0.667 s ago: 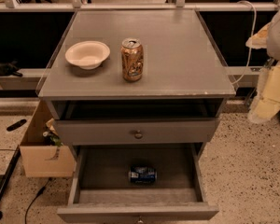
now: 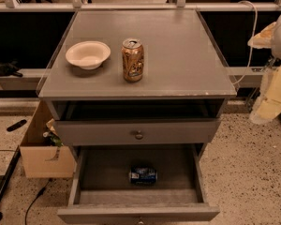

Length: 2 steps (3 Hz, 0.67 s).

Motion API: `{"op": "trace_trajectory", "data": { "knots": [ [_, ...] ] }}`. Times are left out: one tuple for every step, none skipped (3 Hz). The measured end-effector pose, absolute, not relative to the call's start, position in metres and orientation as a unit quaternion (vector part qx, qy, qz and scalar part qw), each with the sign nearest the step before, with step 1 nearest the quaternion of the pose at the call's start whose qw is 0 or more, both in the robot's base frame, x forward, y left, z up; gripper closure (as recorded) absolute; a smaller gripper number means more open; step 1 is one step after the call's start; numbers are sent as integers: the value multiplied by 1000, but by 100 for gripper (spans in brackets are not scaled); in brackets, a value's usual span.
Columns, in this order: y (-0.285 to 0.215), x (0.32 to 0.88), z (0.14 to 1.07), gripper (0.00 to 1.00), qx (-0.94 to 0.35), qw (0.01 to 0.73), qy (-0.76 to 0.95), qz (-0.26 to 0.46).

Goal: Pick pepsi can from middle drawer and place on counter

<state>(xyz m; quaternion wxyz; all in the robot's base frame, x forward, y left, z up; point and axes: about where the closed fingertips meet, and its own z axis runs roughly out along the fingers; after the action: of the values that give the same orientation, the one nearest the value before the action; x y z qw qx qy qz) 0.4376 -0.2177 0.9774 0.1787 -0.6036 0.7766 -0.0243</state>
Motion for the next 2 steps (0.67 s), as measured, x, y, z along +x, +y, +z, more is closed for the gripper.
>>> {"op": "trace_trajectory", "data": {
  "knots": [
    [-230,435,943,0,-596,226,770,13],
    [-242,437,916,0,-601,275,749,45]
  ]
}}
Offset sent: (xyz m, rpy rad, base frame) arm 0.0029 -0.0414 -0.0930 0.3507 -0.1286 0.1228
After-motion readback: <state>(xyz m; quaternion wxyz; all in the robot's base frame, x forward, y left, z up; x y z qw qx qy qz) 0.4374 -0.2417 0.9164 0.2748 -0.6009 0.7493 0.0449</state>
